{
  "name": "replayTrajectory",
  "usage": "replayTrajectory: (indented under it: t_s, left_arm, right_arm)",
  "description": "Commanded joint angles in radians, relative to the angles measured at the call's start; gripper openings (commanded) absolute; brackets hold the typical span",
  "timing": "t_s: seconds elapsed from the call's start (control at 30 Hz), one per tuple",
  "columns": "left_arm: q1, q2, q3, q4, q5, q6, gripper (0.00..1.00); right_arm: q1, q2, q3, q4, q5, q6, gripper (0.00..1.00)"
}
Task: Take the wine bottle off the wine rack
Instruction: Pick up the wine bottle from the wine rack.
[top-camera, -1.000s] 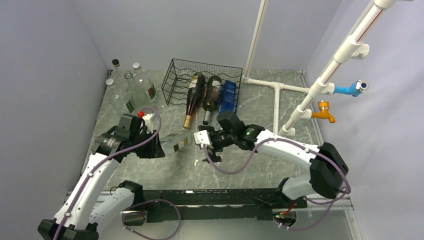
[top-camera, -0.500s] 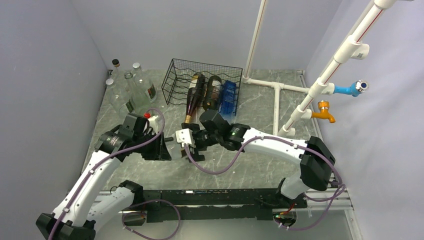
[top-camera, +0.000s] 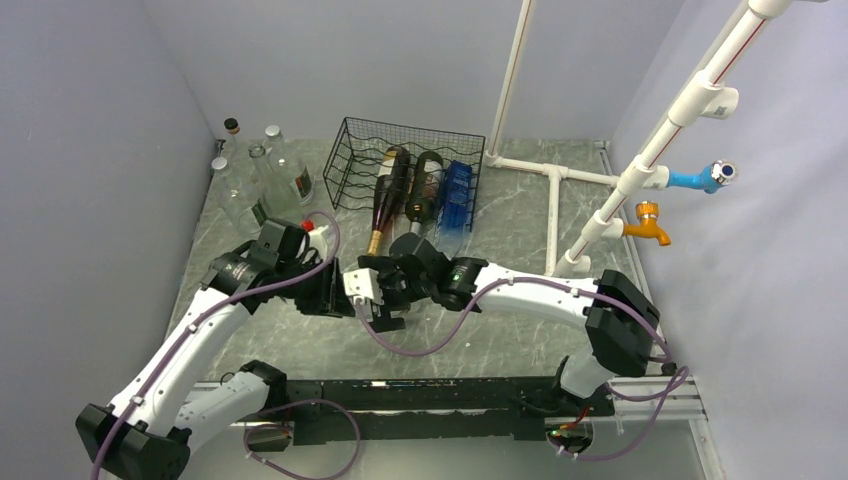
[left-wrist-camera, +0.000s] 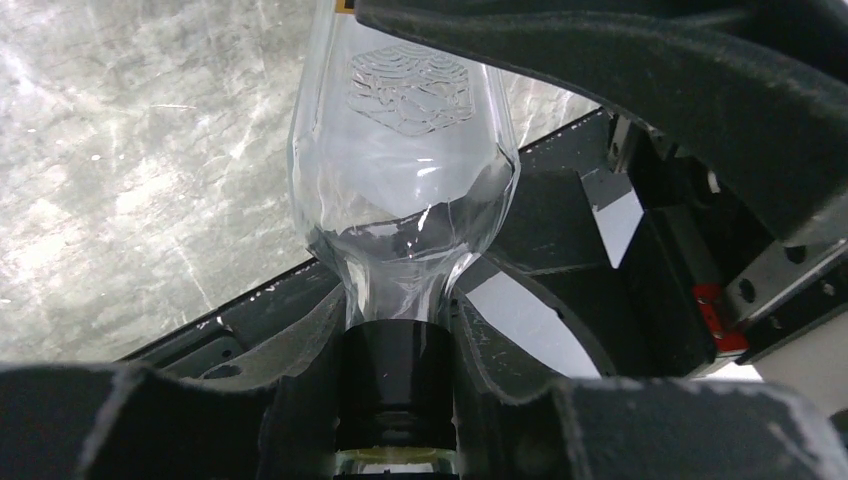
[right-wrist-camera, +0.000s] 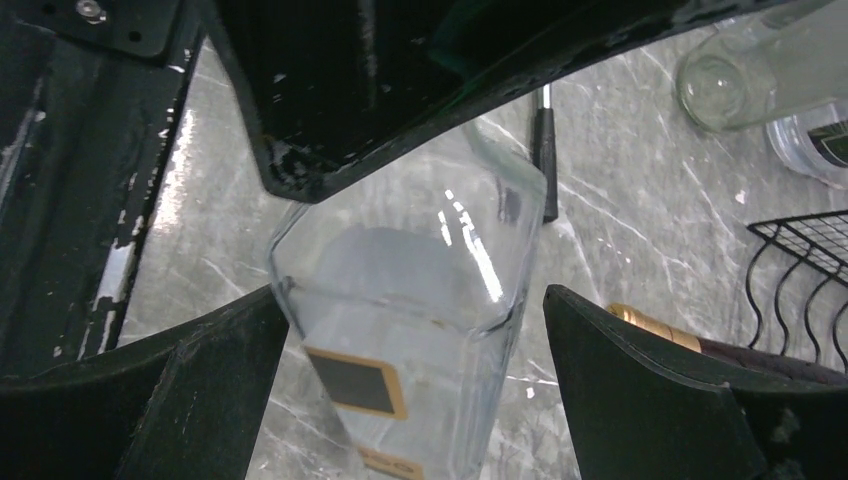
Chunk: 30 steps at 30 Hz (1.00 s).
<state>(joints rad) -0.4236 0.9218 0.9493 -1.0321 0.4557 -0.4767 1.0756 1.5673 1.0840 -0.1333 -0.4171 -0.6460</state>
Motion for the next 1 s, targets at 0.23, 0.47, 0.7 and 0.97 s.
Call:
replayTrajectory:
  t_s: [0.23, 0.47, 0.7, 0.97]
  left_arm:
    - [-0.02, 0.025, 0.068, 0.174, 0.117, -0.042, 0.0]
    - [-0.02, 0.02, 0.059, 0.212, 0.141, -0.053, 0.07]
    - [-0.019, -0.012, 0.028, 0.256, 0.142, -0.072, 0.54]
    - [-0.02, -0.072, -0.005, 0.324, 0.114, -0.091, 0.99]
  right_arm:
    - [0.012, -0.003, -0.067, 0.163, 0.09, 0.022, 0.91]
    - [0.002, -0.01, -0.066, 0.137, 0.039, 0.006, 0.57]
    - [-0.059, -0.034, -0.071, 0.105, -0.09, 0.036, 0.22]
    - [-0.085, -0.063, -0.07, 0.063, -0.168, 0.023, 0.07]
